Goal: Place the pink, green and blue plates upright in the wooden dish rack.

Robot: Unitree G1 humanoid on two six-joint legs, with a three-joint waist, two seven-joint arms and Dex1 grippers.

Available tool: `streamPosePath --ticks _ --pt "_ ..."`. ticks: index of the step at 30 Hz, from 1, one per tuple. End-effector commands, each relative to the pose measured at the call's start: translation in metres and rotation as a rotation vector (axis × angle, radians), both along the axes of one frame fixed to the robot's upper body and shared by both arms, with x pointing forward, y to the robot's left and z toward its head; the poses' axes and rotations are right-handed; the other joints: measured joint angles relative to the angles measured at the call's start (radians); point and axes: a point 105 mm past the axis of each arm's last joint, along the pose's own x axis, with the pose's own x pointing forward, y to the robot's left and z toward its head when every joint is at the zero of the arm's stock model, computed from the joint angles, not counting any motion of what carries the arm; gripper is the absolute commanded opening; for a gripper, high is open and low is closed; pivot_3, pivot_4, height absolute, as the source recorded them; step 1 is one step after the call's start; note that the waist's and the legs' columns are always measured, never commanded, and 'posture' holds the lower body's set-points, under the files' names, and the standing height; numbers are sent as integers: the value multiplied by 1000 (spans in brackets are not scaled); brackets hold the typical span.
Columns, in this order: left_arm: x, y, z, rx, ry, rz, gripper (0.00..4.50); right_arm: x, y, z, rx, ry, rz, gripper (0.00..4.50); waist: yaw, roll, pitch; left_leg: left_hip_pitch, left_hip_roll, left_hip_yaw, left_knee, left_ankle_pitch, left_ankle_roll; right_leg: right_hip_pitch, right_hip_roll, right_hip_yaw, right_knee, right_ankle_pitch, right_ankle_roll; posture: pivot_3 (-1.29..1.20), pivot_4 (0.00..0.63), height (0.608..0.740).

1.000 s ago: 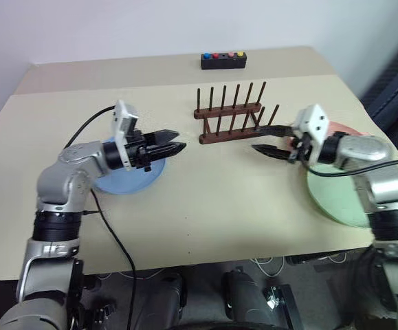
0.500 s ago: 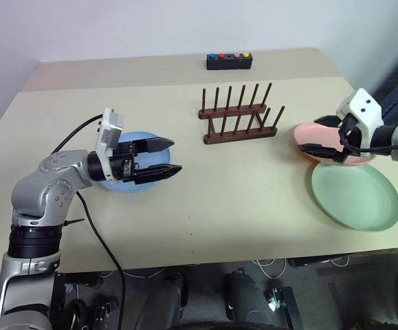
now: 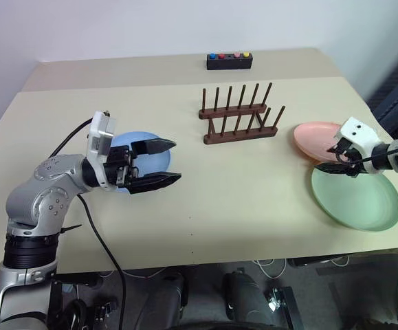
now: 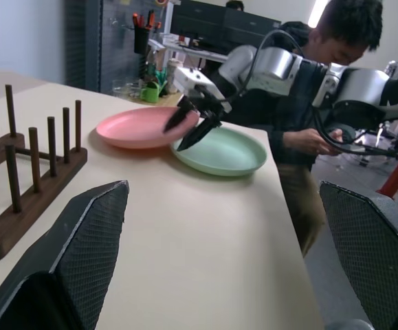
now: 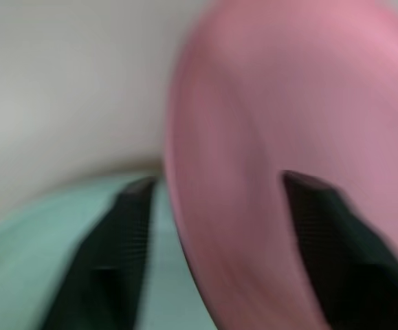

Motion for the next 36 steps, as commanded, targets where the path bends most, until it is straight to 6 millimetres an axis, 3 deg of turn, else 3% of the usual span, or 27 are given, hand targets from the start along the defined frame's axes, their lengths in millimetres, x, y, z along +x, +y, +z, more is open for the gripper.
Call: streamPosePath --ticks 1,3,8,12,15,19,23,26,28,36 --pt "-4 -1 8 -5 -49 -3 4500 6 6 25 47 -63 29 950 -1 0 0 0 0 0 0 0 0 0 0 0 0 0 0 0 150 740" --pt "-1 0 8 -2 -47 3 4500 9 14 39 107 -93 44 31 -2 0 0 0 0 0 0 0 0 0 0 0 0 0 0 0 150 740" --pt "4 -1 9 -5 -51 15 4500 11 30 68 252 -156 71 31 2 0 0 0 0 0 0 0 0 0 0 0 0 0 0 0 150 740" --pt "8 0 9 -11 -55 29 4500 20 49 115 479 -316 93 31 -1 1 0 0 0 0 0 0 0 0 0 0 -1 0 0 0 150 740" --pt "12 0 12 -18 -82 52 4500 34 49 153 669 -474 16 31 -1 1 1 0 0 0 -1 0 0 0 0 0 -1 0 0 0 150 740" --pt "14 1 16 -6 -118 66 4500 38 50 186 956 -543 -21 31 5 1 1 0 0 -1 -2 0 0 0 0 0 -3 0 0 0 150 740" --pt "15 3 22 -16 -128 72 4500 28 62 222 1401 -458 76 31 1 1 1 -1 0 -1 -2 -1 1 1 0 0 -5 0 0 0 150 740" --pt "15 2 22 -25 -124 69 4500 24 78 221 1511 -330 152 31 0 1 1 -1 0 -1 -3 -1 1 1 0 0 -5 0 0 0 150 740" --pt "14 -1 20 -25 -122 66 4500 26 89 214 1495 -286 176 31 -1 1 1 -1 0 -1 -3 -1 1 1 0 0 -5 0 0 0 150 740" --pt "10 -1 20 -18 -121 64 4500 42 94 193 1505 -249 129 31 -1 1 1 -1 0 0 -2 -1 2 0 0 0 -4 0 0 0 150 740"
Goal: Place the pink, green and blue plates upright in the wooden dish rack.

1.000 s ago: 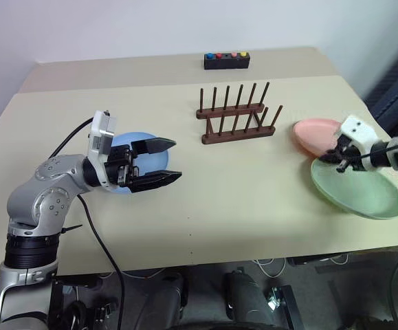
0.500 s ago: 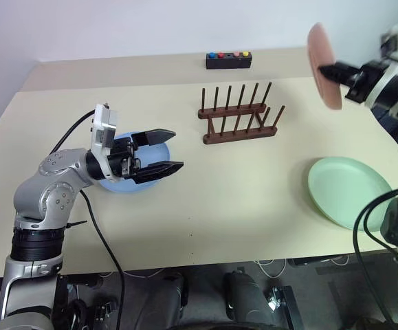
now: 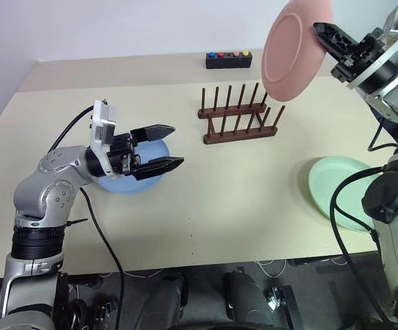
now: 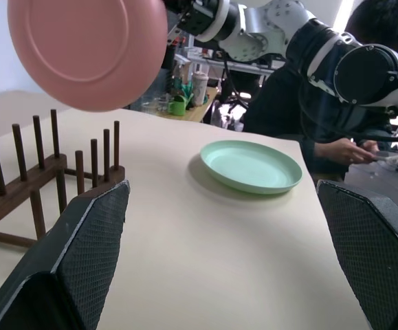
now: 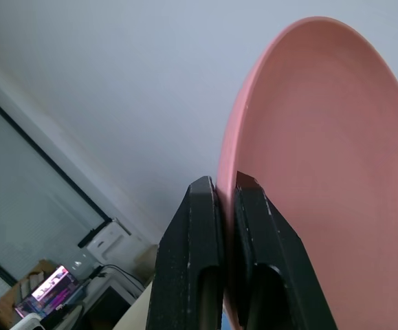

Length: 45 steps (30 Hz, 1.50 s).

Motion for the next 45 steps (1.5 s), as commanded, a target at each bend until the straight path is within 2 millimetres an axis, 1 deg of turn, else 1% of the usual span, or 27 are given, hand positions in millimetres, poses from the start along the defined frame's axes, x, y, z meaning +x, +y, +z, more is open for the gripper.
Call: streamPosePath --ticks 1,6,14,19,22,23,26,27,28,29,33,36,40,41,42,43,45 --pt "-5 1 10 15 -50 0 4500 1 0 9 -7 -54 -15 31 -2 0 0 0 0 0 0 0 0 0 0 0 0 0 0 0 150 740" --pt "-6 2 4 34 -42 12 4500 6 -2 8 -3 -50 -38 31 -4 0 0 0 0 0 0 0 0 0 0 0 0 0 0 0 150 740" --pt "-6 1 4 36 -42 11 4500 20 1 -15 -20 0 -75 31 -4 0 0 0 0 1 0 0 0 0 0 0 0 0 0 0 150 740" --pt "-6 1 4 38 -41 15 4500 25 11 -28 -61 -6 -59 31 -7 0 0 0 0 1 0 0 0 -1 0 0 0 0 0 0 150 740" --pt "-7 1 4 38 -40 17 4500 26 17 -34 -79 -6 -43 1037 -7 0 0 0 0 1 0 0 0 -1 1 0 0 0 0 0 150 740" --pt "-7 1 4 38 -40 18 4500 26 18 -36 -78 0 -36 1480 -7 0 0 0 0 1 0 0 0 -1 1 0 0 0 0 0 150 740" --pt "-8 1 4 42 -40 20 4500 28 19 -40 -94 15 -41 2994 -5 0 0 0 0 1 0 0 0 -1 0 0 0 0 0 0 150 740" --pt "-8 1 4 42 -40 20 4500 28 19 -40 -94 16 -39 3426 -4 0 0 0 0 1 0 0 0 0 0 0 0 0 0 0 150 740" --pt "-9 1 4 42 -38 21 4500 28 18 -40 -100 12 -47 4051 -4 0 0 0 0 1 0 0 0 0 0 0 0 0 0 0 150 740" --pt "-9 1 4 42 -36 21 4500 29 16 -38 -102 4 -61 4460 -4 0 0 0 0 1 0 0 0 0 0 0 0 0 0 0 150 740" --pt "-9 0 3 41 -30 18 4500 28 6 -24 -98 -49 -113 4460 -5 0 0 0 0 1 0 0 0 -1 0 0 0 0 0 0 150 740" --pt "-8 -1 3 41 -27 15 4500 24 -6 -12 -104 -100 -156 4460 -4 0 0 0 0 1 0 0 0 -1 0 0 0 0 0 0 150 740" --pt "-9 -4 2 34 -22 6 4500 7 -27 13 -60 -257 -202 4460 -2 0 0 0 0 1 0 0 0 0 0 0 0 0 0 0 150 740" --pt "-9 -4 2 31 -22 2 4500 4 -30 16 -53 -284 -205 4460 -2 0 0 0 0 1 0 0 0 0 0 0 0 0 0 0 150 740" --pt "-10 -5 3 26 -18 -3 4500 0 -33 17 -77 -318 -219 4460 -3 0 0 0 0 1 0 0 0 0 1 0 0 0 0 0 150 740" --pt "-11 -5 2 25 -13 -12 4500 -5 -34 14 -161 -371 -244 4460 -2 0 0 0 0 1 0 0 0 0 1 0 0 0 0 0 150 740" --pt "-15 -6 0 30 -1 -31 4500 -21 -29 -3 -337 -428 -195 4460 1 -1 0 0 0 0 0 0 0 0 1 0 0 0 0 0 150 740"
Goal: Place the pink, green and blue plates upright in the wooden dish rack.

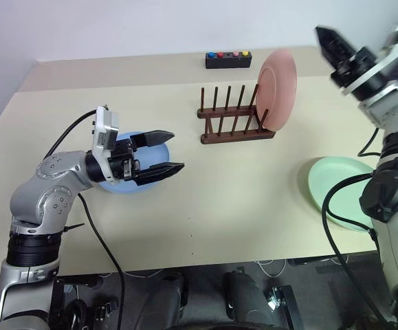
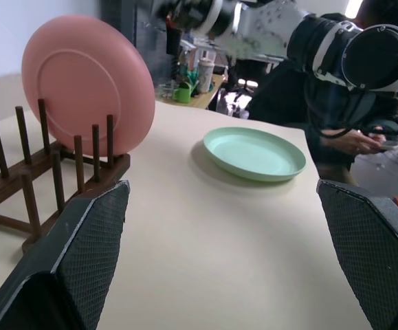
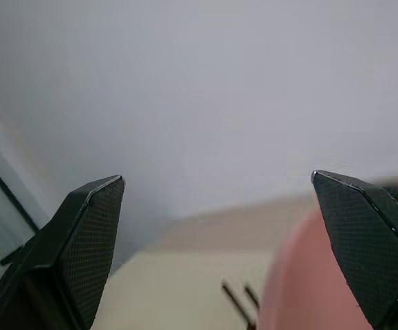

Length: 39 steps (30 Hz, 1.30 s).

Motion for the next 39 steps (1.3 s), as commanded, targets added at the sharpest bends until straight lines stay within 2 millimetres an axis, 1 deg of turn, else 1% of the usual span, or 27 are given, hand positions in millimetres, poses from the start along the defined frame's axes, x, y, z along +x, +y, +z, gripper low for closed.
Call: streamPosePath --ticks 1,2,3,4,5,6,8,9,11,12,14,15,16,19,24,26,29,32,34,35,36,39 --pt "-11 -5 5 3 -18 -55 4500 -29 4 -9 -258 -121 23 4460 2 0 0 0 0 -1 0 0 0 1 0 -1 -1 0 0 0 150 740" --pt "-13 -5 4 4 -9 -63 4500 -40 7 -18 -315 -104 70 4460 1 0 0 0 0 -1 1 0 1 1 0 -1 -1 0 0 0 150 740" --pt "-14 -5 1 12 -2 -69 4500 -49 8 -30 -421 -105 66 4460 -1 0 0 0 0 0 1 -1 1 1 -1 0 0 0 0 0 150 740" --pt "-16 -5 -2 22 0 -75 4500 -58 8 -40 -482 -81 78 4460 1 0 0 0 0 1 2 -1 1 1 -1 0 0 0 0 0 150 740" --pt "-17 -6 -5 28 0 -78 4500 -67 8 -51 -542 -40 96 4460 2 1 0 0 0 1 2 -1 1 0 -1 0 0 0 0 0 150 740" --pt "-19 -8 -7 33 2 -85 4500 -75 7 -63 -641 -19 90 4460 1 2 0 0 0 1 1 -1 1 0 -1 0 0 0 0 0 150 740" --pt "-23 -12 -11 47 1 -110 4500 -91 4 -85 -768 87 116 4460 4 2 0 0 0 1 2 -1 2 0 -1 1 1 0 0 0 150 740" --pt "-24 -14 -14 57 1 -122 4500 -97 1 -96 -837 141 118 4460 3 2 0 0 0 1 2 -1 2 0 -1 1 1 0 0 0 150 740" --pt "-26 -18 -22 97 -4 -145 4500 -107 -7 -112 -955 225 89 4460 3 2 0 1 0 2 2 -3 6 1 -1 1 1 0 0 0 150 740" --pt "-27 -20 -28 121 -5 -157 4500 -110 -13 -121 -1009 280 66 4460 3 2 0 1 0 2 2 -3 6 2 -1 1 1 0 0 0 150 740" --pt "-27 -24 -35 143 -13 -182 4500 -121 -31 -147 -1182 398 14 4460 4 3 -1 2 0 2 2 -4 6 2 -1 1 1 0 0 0 150 740" --pt "-27 -25 -36 145 -16 -190 4500 -126 -36 -155 -1221 441 7 4460 6 3 -1 2 0 2 2 -4 6 2 -1 1 1 0 0 0 150 740" --pt "-27 -26 -36 139 -23 -198 4500 -131 -38 -160 -1241 468 0 4460 8 2 -1 2 0 2 2 -4 7 2 -1 1 0 0 0 0 150 740" --pt "-25 -29 -35 126 -32 -215 4500 -138 -33 -158 -1160 501 -6 4460 8 3 -1 2 0 2 2 -4 7 3 -2 1 0 0 0 0 150 740" --pt "-23 -34 -37 124 -66 -245 4500 -154 -35 -173 -1239 573 -29 4460 15 3 -1 2 0 2 2 -4 7 3 -1 1 0 0 0 0 150 740" --pt "-22 -36 -38 123 -76 -252 4500 -157 -36 -179 -1257 598 -47 4460 24 3 -1 2 0 3 2 -4 7 3 -1 1 -1 0 0 0 150 740" --pt "-21 -37 -37 119 -92 -260 4500 -160 -33 -187 -1235 617 -54 4460 26 3 -1 2 0 3 4 -4 7 4 -1 2 -1 0 0 0 150 740" --pt "-20 -38 -37 124 -110 -263 4500 -158 -35 -196 -1260 631 -88 4460 27 3 -1 2 0 3 4 -4 8 4 -2 2 -1 0 0 0 150 740" --pt "-20 -39 -38 126 -128 -257 4500 -157 -43 -206 -1293 659 -122 3946 27 3 -1 2 0 3 4 -4 8 4 -2 2 -1 0 0 0 150 740" --pt "-20 -39 -38 127 -142 -252 4500 -158 -45 -213 -1313 671 -125 3578 27 3 -1 2 0 3 4 -4 8 4 -2 1 -1 0 0 0 150 740" --pt "-19 -40 -37 126 -154 -246 4500 -159 -45 -219 -1331 679 -120 3165 27 3 -1 2 0 3 4 -4 8 4 -2 1 -1 0 0 0 150 740" --pt "-19 -40 -37 124 -165 -239 4500 -159 -44 -228 -1357 684 -114 1659 26 2 -2 2 0 3 4 -4 8 4 -2 1 -1 0 0 0 150 740"
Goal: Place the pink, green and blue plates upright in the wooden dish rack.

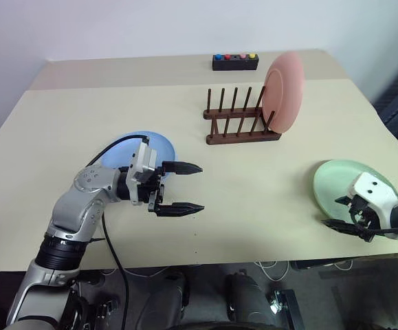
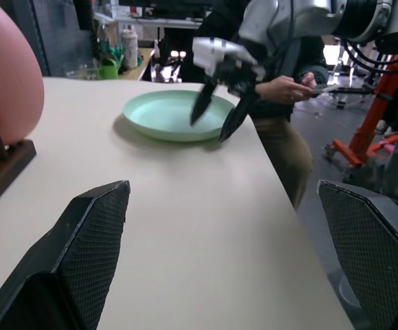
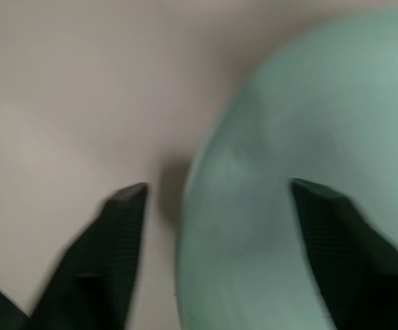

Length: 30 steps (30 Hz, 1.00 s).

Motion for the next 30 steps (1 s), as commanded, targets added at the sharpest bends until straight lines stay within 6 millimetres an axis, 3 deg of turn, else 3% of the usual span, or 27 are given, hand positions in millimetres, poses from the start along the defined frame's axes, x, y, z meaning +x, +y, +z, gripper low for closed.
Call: streamPosePath --ticks 1,3,6,9,11,15,17,21,22,23,27,30 --pt "1 0 8 -3 -57 4 4500 3 0 -4 -33 -15 8 1134 -2 -2 -1 0 0 0 0 0 0 0 0 0 0 0 0 0 150 740" --pt "2 0 8 -2 -60 9 4500 4 0 -3 -45 -21 11 134 -5 -6 -3 2 0 0 0 0 0 2 0 0 0 0 0 0 150 740" --pt "3 2 8 -4 -61 18 4500 8 0 1 -50 -31 13 57 -2 -8 -5 7 1 0 -1 -1 2 8 1 0 -2 0 0 0 150 740" --pt "4 2 8 -7 -62 27 4500 20 -2 22 -27 -103 -4 57 -1 -8 -5 14 1 0 -3 -2 3 16 0 -1 -5 0 0 0 150 740" --pt "4 2 8 -7 -62 32 4500 33 -8 41 -19 -184 -35 57 -2 -8 -5 15 1 0 -3 -3 4 17 0 -1 -6 0 0 0 150 740" --pt "6 2 8 -12 -64 39 4500 71 -42 97 24 -459 -253 57 -4 -6 -3 15 1 0 -3 -3 4 16 0 0 -6 0 0 0 150 740" --pt "8 3 9 -13 -67 49 4500 89 -48 128 81 -622 -322 57 -1 -5 -3 15 0 0 -4 -3 4 16 0 0 -6 0 0 0 150 740" --pt "9 3 10 -21 -71 64 4500 111 -33 190 327 -900 -348 57 -3 -4 -2 14 1 0 -5 -2 3 14 0 0 -6 0 0 0 150 740" --pt "9 4 11 -24 -71 68 4500 114 -24 212 472 -973 -330 57 -4 -4 -2 14 1 0 -5 -2 3 14 0 0 -6 0 0 0 150 740" --pt "9 4 12 -27 -73 72 4500 113 -12 234 624 -1031 -286 57 -9 -2 -1 14 1 1 -5 -2 2 14 0 0 -6 0 0 0 150 740" --pt "11 5 15 -39 -78 92 4500 102 25 286 1000 -1088 -41 57 -4 0 0 14 1 0 -6 -2 3 13 1 1 -6 0 0 0 150 740" --pt "12 6 15 -43 -78 109 4500 92 46 311 1196 -1066 124 57 -2 0 0 13 1 0 -6 -2 4 13 0 0 -7 0 0 0 150 740"
